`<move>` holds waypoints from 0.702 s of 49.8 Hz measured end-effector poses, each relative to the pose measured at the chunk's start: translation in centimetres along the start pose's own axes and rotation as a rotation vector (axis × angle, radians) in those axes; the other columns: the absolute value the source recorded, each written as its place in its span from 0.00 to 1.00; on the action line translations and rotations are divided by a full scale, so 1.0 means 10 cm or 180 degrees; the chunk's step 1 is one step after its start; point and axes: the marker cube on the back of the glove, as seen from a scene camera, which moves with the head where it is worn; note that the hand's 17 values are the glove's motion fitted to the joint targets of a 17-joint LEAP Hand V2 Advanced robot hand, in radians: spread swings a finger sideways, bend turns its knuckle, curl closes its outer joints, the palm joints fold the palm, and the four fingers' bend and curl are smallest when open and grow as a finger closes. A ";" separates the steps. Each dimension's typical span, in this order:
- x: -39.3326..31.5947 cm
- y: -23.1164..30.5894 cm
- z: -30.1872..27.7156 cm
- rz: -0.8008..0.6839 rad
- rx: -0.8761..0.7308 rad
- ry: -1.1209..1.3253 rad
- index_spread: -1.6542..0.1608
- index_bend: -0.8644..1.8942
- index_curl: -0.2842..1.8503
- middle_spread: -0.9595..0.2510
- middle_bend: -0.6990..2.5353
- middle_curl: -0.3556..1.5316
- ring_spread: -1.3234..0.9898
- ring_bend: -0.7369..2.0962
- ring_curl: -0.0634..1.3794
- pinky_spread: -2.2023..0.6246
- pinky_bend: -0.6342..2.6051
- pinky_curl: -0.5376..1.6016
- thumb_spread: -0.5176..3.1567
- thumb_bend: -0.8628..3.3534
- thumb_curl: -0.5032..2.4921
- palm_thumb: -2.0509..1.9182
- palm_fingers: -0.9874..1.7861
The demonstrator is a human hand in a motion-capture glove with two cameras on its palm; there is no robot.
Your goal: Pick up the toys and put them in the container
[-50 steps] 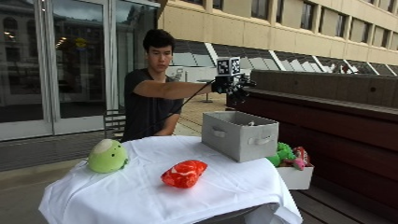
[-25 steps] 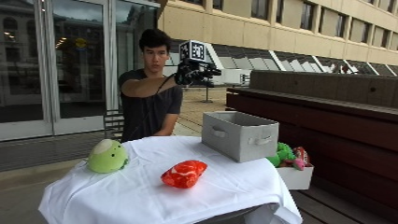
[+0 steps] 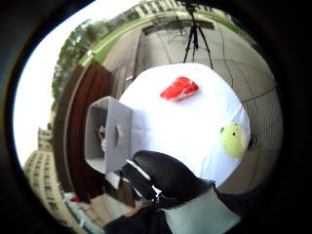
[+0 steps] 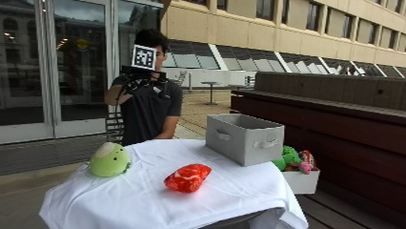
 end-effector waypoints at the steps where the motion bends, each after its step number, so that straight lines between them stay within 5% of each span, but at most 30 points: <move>1: 0.08 0.01 0.05 0.0036 -0.0004 0.0022 0.73 0.35 0.20 0.74 0.31 0.42 0.57 0.54 0.18 0.79 0.61 0.41 0.38 0.18 0.25 0.49 0.31; 14: 0.74 0.07 0.74 0.0294 -0.0243 -0.0016 0.73 0.34 0.19 0.74 0.31 0.42 0.57 0.53 0.18 0.79 0.60 0.40 0.38 0.18 0.24 0.49 0.31; 20: 0.95 0.09 1.10 -0.0030 -0.0330 -0.0070 0.73 0.34 0.19 0.73 0.31 0.42 0.57 0.53 0.18 0.79 0.59 0.40 0.38 0.18 0.24 0.49 0.31; 35: 1.06 0.31 1.98 0.0498 -0.0599 -0.0209 0.74 0.33 0.18 0.73 0.30 0.41 0.57 0.50 0.17 0.79 0.59 0.40 0.38 0.18 0.24 0.49 0.29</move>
